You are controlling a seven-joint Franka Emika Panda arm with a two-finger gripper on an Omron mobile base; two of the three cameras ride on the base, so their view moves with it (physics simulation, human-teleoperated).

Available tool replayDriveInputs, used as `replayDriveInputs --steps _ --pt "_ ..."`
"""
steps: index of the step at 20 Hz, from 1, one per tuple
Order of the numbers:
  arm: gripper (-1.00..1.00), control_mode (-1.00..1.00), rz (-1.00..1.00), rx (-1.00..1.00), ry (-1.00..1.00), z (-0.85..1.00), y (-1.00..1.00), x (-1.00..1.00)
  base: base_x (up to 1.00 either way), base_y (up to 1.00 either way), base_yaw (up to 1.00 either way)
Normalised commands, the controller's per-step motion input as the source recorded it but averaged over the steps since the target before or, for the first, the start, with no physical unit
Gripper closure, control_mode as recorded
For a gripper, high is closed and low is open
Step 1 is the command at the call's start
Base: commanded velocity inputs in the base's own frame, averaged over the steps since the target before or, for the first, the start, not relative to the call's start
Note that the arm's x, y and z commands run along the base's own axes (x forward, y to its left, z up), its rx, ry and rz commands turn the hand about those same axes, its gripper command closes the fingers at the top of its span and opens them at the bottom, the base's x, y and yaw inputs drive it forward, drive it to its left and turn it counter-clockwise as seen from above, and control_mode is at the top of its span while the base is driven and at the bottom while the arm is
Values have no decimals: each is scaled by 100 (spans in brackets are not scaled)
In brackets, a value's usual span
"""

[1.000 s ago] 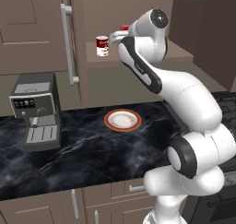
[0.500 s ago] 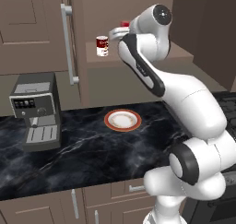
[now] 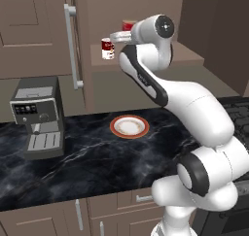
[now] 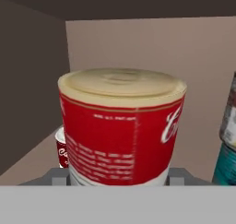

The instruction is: Stack two cans on top of the other two cans in the cabinet.

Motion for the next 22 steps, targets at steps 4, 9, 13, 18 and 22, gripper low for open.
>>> replayDriveInputs --steps 4,9,13,18,22 --pt "100 -100 0 -4 2 27 15 11 0 0 0" --pt "100 -100 0 0 1 10 19 2 0 0 0" --pt "100 -100 0 0 -1 0 20 11 0 0 0" --pt "100 -100 0 0 1 1 19 17 0 0 0" --pt "100 -100 0 0 10 0 14 21 0 0 0"
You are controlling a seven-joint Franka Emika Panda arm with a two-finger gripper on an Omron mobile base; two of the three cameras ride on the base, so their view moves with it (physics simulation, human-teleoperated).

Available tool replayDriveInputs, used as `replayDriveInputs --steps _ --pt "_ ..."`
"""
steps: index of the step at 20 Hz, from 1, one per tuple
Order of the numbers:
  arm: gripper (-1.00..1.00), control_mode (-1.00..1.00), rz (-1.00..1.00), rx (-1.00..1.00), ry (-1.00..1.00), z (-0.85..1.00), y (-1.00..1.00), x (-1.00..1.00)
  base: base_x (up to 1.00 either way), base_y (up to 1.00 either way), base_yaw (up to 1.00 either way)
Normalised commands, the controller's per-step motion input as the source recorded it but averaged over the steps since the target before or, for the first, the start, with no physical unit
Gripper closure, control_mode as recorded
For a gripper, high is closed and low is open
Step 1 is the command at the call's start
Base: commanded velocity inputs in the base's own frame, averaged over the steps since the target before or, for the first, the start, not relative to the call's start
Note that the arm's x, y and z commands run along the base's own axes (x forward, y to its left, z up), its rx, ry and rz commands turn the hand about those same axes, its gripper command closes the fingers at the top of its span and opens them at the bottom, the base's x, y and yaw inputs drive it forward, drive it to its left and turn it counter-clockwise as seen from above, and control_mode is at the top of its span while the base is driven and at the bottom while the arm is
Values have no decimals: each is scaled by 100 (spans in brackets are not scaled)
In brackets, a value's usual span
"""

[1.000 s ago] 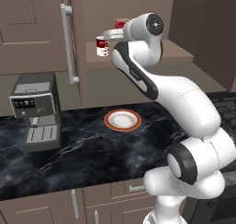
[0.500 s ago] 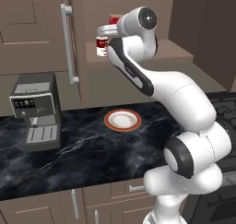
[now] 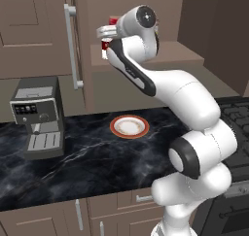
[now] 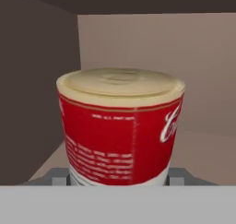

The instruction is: Stack two cans on top of the other two cans in the cabinet.

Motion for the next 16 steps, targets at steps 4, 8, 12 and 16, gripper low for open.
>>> replayDriveInputs --steps 4,8,12,16 --pt "100 -100 0 0 10 0 10 19 0 0 0" --pt "100 -100 1 0 2 0 7 15 0 0 0" --pt "100 -100 1 0 0 -3 7 8 0 0 0" --pt "100 -100 1 0 0 -13 7 6 0 0 0"
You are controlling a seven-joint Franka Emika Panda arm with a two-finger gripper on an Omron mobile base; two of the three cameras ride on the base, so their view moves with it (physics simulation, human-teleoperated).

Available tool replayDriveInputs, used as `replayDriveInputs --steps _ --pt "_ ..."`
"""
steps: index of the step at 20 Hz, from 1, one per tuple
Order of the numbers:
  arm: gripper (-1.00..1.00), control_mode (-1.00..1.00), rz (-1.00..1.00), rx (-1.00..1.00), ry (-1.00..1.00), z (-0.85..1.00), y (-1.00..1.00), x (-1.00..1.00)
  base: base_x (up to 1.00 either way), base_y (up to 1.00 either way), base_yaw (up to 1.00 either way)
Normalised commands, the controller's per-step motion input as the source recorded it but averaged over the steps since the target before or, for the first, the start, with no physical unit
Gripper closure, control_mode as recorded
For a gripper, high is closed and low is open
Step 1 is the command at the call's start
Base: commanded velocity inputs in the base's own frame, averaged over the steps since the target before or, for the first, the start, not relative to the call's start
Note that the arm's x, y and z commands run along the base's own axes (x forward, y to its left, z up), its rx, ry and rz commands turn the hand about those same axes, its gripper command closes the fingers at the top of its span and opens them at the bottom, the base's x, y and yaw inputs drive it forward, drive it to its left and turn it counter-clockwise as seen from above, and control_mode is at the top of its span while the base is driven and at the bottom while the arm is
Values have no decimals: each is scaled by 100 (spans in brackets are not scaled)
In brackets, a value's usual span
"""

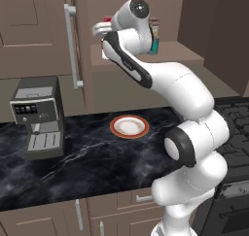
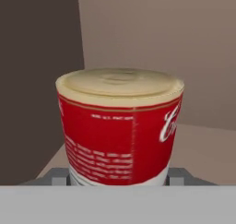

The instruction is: Stack two cans on top of the other two cans in the cabinet.

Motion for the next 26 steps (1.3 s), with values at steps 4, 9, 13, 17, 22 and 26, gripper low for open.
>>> replayDriveInputs --steps 4,9,13,17,22,26 --pt "100 -100 1 0 0 -13 7 12 0 0 0" --pt "100 -100 0 -1 0 -8 3 14 0 0 0" --pt "100 -100 0 -2 0 -6 1 5 0 0 0" --pt "100 -100 0 -1 0 -4 8 1 0 0 0" --pt "100 -100 0 0 0 -5 9 1 0 0 0" --pt "100 -100 0 0 0 -8 2 6 0 0 0"
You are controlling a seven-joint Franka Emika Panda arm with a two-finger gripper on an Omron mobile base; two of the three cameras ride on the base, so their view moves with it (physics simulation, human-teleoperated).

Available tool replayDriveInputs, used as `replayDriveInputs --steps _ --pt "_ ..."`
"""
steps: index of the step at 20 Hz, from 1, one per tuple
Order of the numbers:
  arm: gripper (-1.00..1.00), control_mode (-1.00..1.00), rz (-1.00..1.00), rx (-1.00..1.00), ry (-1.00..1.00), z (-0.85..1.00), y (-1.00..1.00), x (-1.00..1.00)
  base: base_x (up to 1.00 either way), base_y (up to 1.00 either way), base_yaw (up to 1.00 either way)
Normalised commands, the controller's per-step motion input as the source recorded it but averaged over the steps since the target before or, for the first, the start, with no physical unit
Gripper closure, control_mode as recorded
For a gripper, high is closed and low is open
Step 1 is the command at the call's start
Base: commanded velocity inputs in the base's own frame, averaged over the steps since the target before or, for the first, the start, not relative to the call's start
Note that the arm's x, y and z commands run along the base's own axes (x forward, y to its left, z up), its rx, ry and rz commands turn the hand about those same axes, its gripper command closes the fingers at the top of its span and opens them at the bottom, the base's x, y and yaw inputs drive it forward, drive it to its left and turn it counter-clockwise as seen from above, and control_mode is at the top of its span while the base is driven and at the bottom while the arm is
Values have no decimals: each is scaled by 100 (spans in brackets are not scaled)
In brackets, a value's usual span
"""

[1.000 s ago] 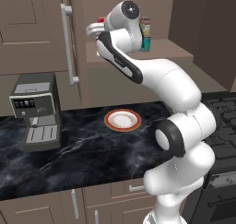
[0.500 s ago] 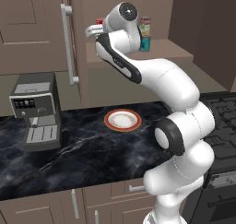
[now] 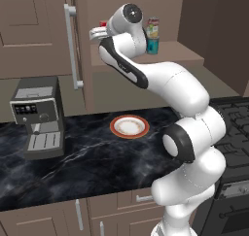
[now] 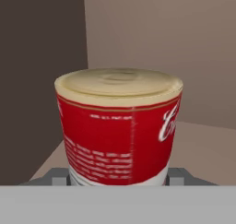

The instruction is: Stack two cans on top of the other two cans in the cabinet.

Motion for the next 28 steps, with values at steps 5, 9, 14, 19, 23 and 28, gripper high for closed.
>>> replayDriveInputs --steps 5,9,14,19,23,28 --pt "100 -100 0 0 0 -2 1 14 0 0 0" --pt "100 -100 0 0 0 -1 3 14 0 0 0" --pt "100 -100 0 0 0 -7 5 3 0 0 0" --pt "100 -100 0 0 1 -13 6 0 0 0 0" --pt "100 -100 0 0 0 -16 2 0 0 0 0" --pt "-100 -100 0 0 0 -18 2 0 0 0 0"
